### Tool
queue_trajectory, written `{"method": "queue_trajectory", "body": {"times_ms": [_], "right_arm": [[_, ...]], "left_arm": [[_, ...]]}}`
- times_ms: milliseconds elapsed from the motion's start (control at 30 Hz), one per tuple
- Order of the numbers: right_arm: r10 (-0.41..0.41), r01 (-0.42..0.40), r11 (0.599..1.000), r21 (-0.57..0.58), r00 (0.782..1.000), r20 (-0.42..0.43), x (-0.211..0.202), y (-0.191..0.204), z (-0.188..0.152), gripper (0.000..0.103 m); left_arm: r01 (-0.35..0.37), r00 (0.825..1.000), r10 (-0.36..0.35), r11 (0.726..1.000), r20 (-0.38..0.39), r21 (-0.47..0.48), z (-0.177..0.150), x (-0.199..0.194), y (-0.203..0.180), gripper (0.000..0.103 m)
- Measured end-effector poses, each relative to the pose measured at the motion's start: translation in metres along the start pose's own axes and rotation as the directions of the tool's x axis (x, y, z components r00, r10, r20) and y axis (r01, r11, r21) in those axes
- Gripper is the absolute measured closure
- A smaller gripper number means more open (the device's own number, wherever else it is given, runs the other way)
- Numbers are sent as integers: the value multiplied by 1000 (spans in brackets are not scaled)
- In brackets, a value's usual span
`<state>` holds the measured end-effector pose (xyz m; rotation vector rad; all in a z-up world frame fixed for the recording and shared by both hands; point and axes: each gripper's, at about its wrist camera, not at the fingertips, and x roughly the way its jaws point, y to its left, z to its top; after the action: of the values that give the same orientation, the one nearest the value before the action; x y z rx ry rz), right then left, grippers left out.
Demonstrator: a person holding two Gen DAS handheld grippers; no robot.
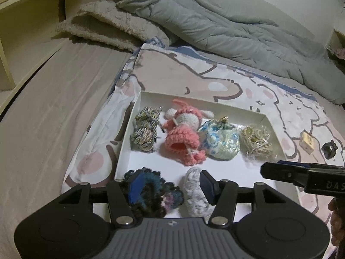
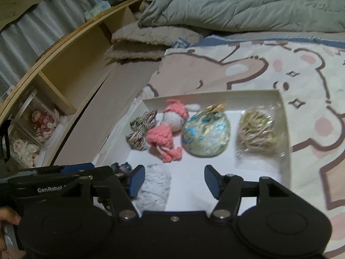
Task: Organize objects
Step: 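Lower the yarn ball into the box and open the right tool while the left tool releases the scrunchie, then withdraw both tools toward the gold card packet and black hair claw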
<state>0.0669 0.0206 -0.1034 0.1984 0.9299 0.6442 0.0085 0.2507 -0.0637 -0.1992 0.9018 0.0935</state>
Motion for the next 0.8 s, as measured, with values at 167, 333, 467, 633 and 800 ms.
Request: {"method": "queue_trajectory", "body": {"times_ms": [167,333,467,633,800], "right_arm": [[-12,13,999,-29,1000,29,-22,-15,6,37],[-32,34,999,-34,998,60,-47,-35,15,34],[-60,63,997,-37,995,83,-67,-50,21,33],[-103,106,994,-26,989,110,-91,-74,26,32],[-142,145,989,-10,980,139,-115,-98,32,31]], "left_arm": [[10,1000,-10,1000,21,7,9,-4,-17,41],[26,999,-27,999,34,35,16,-6,-41,35],[42,998,-45,997,51,58,22,-8,-64,29],[66,995,-71,995,70,76,28,-10,-89,23],[83,992,-91,992,88,91,35,-10,-114,16]]}}
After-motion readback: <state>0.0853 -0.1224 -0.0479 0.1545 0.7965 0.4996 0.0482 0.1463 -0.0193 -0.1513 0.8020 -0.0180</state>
